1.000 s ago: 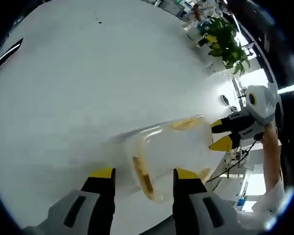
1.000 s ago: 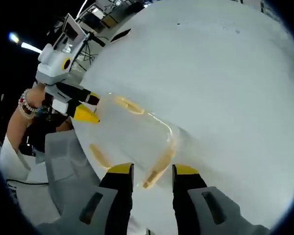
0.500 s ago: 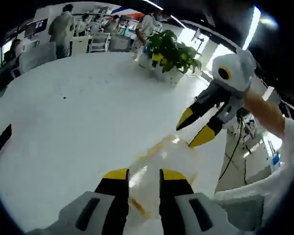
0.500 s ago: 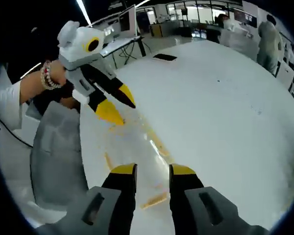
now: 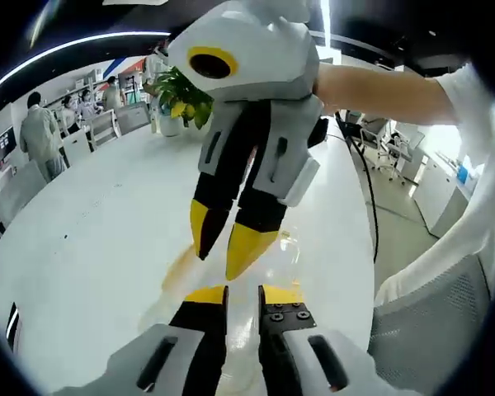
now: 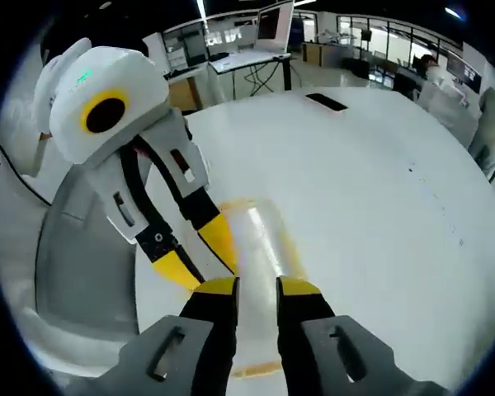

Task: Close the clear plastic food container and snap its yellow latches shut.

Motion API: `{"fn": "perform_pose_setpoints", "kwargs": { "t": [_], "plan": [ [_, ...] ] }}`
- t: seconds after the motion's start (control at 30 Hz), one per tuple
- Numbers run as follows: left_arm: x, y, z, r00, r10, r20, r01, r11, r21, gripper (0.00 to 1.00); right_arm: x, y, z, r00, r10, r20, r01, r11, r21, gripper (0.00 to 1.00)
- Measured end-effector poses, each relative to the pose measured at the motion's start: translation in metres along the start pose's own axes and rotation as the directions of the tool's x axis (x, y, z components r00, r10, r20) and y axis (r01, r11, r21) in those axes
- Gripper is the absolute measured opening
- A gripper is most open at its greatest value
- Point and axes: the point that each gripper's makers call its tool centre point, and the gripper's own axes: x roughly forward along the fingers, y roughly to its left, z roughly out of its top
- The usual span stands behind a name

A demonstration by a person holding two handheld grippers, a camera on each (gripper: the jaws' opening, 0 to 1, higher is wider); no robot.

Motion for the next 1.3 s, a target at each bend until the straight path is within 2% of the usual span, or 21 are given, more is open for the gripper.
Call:
{"fn": "perform_pose_setpoints", "kwargs": {
  "t": [0.1, 0.2, 0.33, 0.43, 0.47, 0.6, 0.67, 0.7, 0.77, 0.87, 0.93, 1.0, 1.1, 1.17, 1.2, 1.23, 1.3],
  "plan": [
    [0.002, -0.001, -0.001, 1.0, -0.004, 0.001, 0.004, 1.0, 0.004, 0.0, 0.005, -0.004, 0.0, 1.0, 0.001, -0.007, -0.001, 1.0, 0.002, 0.09],
    [0.005, -0.006, -0.001, 1.0, -0.016, -0.009, 0.017, 0.999, 0.046, 0.0, 0.009, -0.003, 0.003, 1.0, 0.019, 0.005, -0.019, 1.0, 0.005, 0.09],
    [0.006, -0.008, -0.003, 1.0, -0.023, -0.011, 0.024, 0.996, 0.084, 0.0, 0.011, -0.005, 0.005, 1.0, 0.024, 0.002, -0.024, 1.0, -0.008, 0.11],
    [0.005, -0.012, -0.004, 0.999, -0.031, -0.008, 0.032, 0.991, 0.128, 0.06, 0.011, -0.009, 0.007, 1.0, 0.019, 0.008, -0.019, 1.0, -0.002, 0.16],
    [0.005, -0.012, -0.002, 1.0, -0.027, 0.008, 0.025, 0.983, 0.183, 0.08, 0.011, -0.01, 0.007, 1.0, 0.02, 0.01, -0.02, 1.0, -0.001, 0.16],
    [0.005, -0.015, -0.004, 0.999, -0.03, 0.01, 0.028, 0.983, 0.181, 0.12, 0.013, -0.013, 0.007, 0.999, 0.033, 0.006, -0.033, 0.999, 0.012, 0.19],
    [0.004, -0.015, -0.003, 0.999, -0.03, 0.015, 0.027, 0.983, 0.181, 0.17, 0.016, -0.01, 0.002, 0.997, 0.074, -0.013, -0.074, 0.997, 0.016, 0.22],
    [0.004, -0.016, -0.004, 1.0, -0.027, 0.014, 0.024, 0.983, 0.182, 0.18, 0.015, -0.014, 0.006, 0.998, 0.064, 0.006, -0.064, 0.998, 0.007, 0.21],
    [0.002, -0.016, -0.004, 1.0, -0.017, 0.019, 0.012, 0.978, 0.207, 0.18, 0.014, -0.014, 0.006, 0.996, 0.088, 0.002, -0.088, 0.995, 0.035, 0.21],
    [-0.002, -0.018, -0.002, 1.0, -0.004, 0.027, -0.003, 0.968, 0.249, 0.2, 0.013, -0.013, 0.007, 0.994, 0.112, -0.008, -0.112, 0.993, 0.026, 0.21],
    [-0.004, -0.02, 0.0, 0.999, -0.001, 0.039, -0.01, 0.962, 0.273, 0.24, 0.012, -0.015, 0.01, 0.994, 0.105, 0.002, -0.105, 0.994, 0.002, 0.27],
    [-0.005, -0.019, 0.0, 0.999, 0.017, 0.04, -0.029, 0.948, 0.317, 0.24, 0.011, -0.019, 0.012, 0.994, 0.106, -0.001, -0.106, 0.994, 0.001, 0.3],
    [-0.004, -0.023, -0.002, 0.999, 0.009, 0.03, -0.019, 0.947, 0.321, 0.25, 0.015, -0.018, 0.007, 0.992, 0.121, -0.044, -0.122, 0.993, -0.01, 0.29],
    [-0.002, -0.026, -0.006, 1.0, 0.005, 0.02, -0.011, 0.945, 0.326, 0.3, 0.018, -0.017, 0.0, 0.986, 0.142, -0.083, -0.143, 0.99, 0.002, 0.31],
    [-0.001, -0.026, -0.007, 1.0, 0.011, 0.015, -0.015, 0.942, 0.336, 0.31, 0.019, -0.016, -0.004, 0.982, 0.157, -0.109, -0.156, 0.988, 0.015, 0.32],
    [0.0, -0.024, -0.011, 1.0, 0.021, -0.008, -0.016, 0.925, 0.38, 0.3, 0.021, -0.018, -0.006, 0.979, 0.157, -0.127, -0.156, 0.988, 0.015, 0.33],
    [0.004, -0.026, -0.015, 1.0, 0.018, -0.016, -0.01, 0.924, 0.383, 0.3, 0.023, -0.019, -0.004, 0.976, 0.176, -0.125, -0.175, 0.984, 0.021, 0.35]
  ]
}}
